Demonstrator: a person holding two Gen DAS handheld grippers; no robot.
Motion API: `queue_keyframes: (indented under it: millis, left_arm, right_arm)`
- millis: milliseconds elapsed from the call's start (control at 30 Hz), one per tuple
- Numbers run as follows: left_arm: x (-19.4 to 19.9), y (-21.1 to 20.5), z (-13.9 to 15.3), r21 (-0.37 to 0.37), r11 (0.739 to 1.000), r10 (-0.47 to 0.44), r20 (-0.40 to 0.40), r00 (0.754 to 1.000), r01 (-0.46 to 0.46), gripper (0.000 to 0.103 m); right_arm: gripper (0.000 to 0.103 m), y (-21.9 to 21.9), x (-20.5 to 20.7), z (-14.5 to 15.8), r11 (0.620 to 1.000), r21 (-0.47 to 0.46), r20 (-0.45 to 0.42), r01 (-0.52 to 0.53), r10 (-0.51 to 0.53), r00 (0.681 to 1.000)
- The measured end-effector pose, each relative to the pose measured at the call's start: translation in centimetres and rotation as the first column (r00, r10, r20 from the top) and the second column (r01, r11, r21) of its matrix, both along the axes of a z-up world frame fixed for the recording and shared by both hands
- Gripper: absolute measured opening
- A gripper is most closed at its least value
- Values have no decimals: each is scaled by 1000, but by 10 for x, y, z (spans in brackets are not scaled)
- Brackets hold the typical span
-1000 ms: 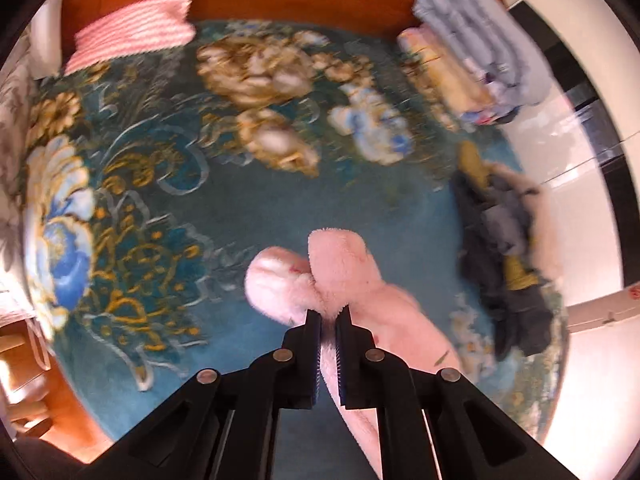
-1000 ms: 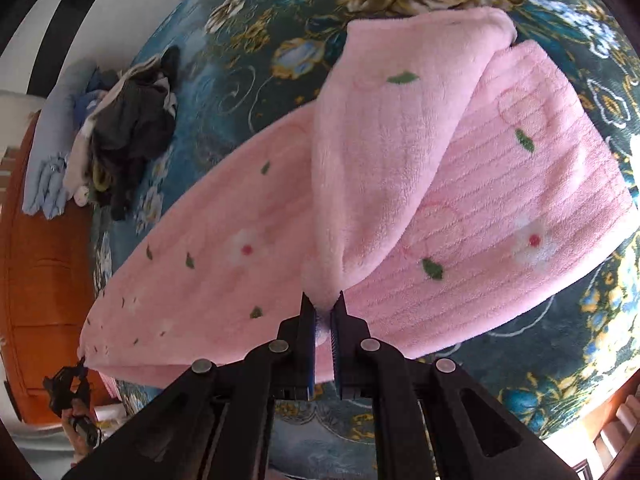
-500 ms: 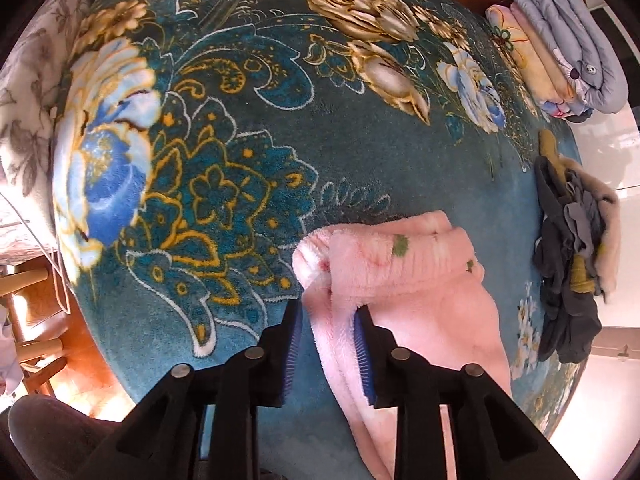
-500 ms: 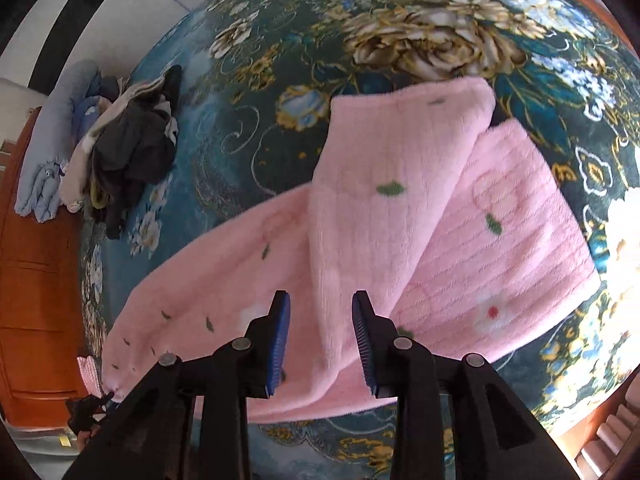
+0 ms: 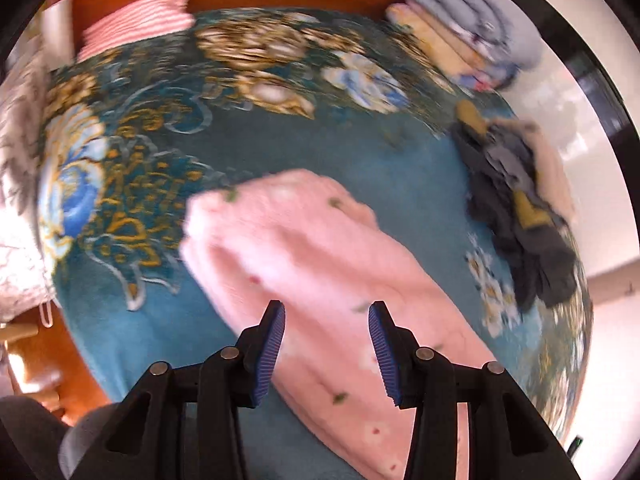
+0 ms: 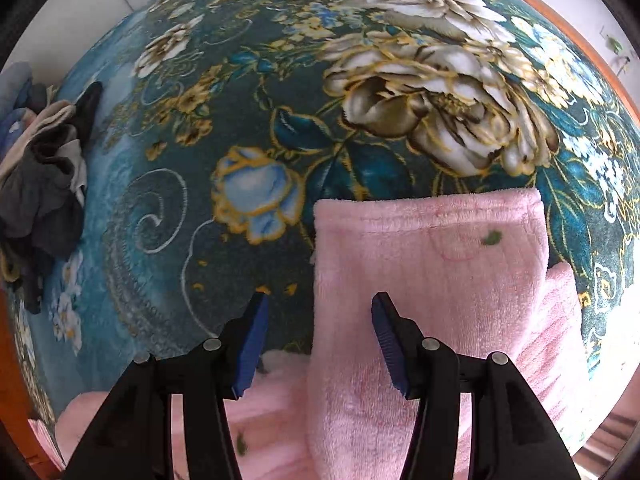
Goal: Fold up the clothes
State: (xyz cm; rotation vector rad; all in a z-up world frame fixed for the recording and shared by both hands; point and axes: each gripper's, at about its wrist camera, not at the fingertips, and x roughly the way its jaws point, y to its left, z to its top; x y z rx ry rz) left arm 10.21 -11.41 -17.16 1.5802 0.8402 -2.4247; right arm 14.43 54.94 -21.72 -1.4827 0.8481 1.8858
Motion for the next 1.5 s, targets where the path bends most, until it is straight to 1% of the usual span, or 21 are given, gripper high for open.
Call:
queue_keyframes:
  millis: [33,67,167,267,367,433,500,533,600,667,733,800,967,1133,1167,1233,1300,1333,1367,1467,1500]
  left_arm:
    - [-3,19,-5,-4,998,-64,-2,998,64,48]
    - [-4,34,-10,-28,993,-112,5,994,112,49]
    - [-4,52,-33,-12,984,-174,58,983,175,48]
    - [1,32,-39,79,993,-90,43,995,86,49]
    - [13,10,-44,142,990,6,44,999,-12,49]
    - [18,-1,-50,181,982,47,62,997,-57,49]
    - [21,-9,-54,208,974,71,73,995,-85,49]
    - [22,-11,-54,214,973,72,73,995,-86,49]
    - [23,-10,-54,206,975,64,75,995,-79,49]
    - [23,-10,-53,206,976,59,79,995,-74,49]
    - [25,-12,-52,213,974,61,83,995,-77,49]
    - [25,-14,-51,216,972,70,84,994,-87,49]
    - [27,-19,-50,233,967,84,80,993,-101,49]
    - [29,-15,-46,239,968,66,77,995,-82,49]
    - [29,-14,-44,237,969,61,73,995,-77,49]
    - [30,-12,-40,222,973,52,70,996,-67,49]
    - [31,-10,-36,214,974,53,67,996,-67,49]
    - [31,-10,-34,211,975,54,66,996,-67,49]
    - [32,-9,-33,208,976,55,64,996,-67,49]
    - [33,-7,-27,199,978,58,59,997,-69,49]
    - [33,-7,-25,195,978,59,58,997,-69,49]
  right_arm:
    - [54,3,0,-4,1000,-1,11,15,-15,1000]
    - [54,4,-1,-7,1000,0,16,19,-19,1000]
    - [54,2,-7,-13,1000,17,60,-4,3,998]
    - [54,-3,-13,-17,998,46,117,-52,46,992]
    - [53,-9,-16,-19,992,84,162,-95,80,983]
    - [45,-10,-15,-18,989,111,196,-97,74,978]
    - [15,-11,-12,-16,987,134,227,-89,57,972]
    - [10,-11,-11,-13,988,131,225,-86,55,973]
    - [5,-11,-8,-2,989,118,193,-85,61,979]
    - [4,-12,-4,18,992,95,112,-83,72,991]
    - [4,-12,4,47,995,59,0,-82,82,997]
    - [4,-10,22,79,997,12,-126,-71,72,989]
    - [4,7,102,80,996,-70,-164,58,-69,984]
    - [4,24,183,81,971,-157,-189,182,-210,959]
    - [4,27,199,78,961,-176,-189,211,-244,951]
    - [4,33,231,41,920,-231,-147,317,-355,923]
    - [4,35,248,21,896,-250,-130,367,-407,904]
    - [4,37,251,21,895,-249,-141,369,-411,901]
    - [4,38,254,22,894,-250,-157,372,-416,896]
    - [4,51,256,41,886,-261,-256,384,-447,857]
    - [4,56,254,48,892,-248,-276,378,-439,855]
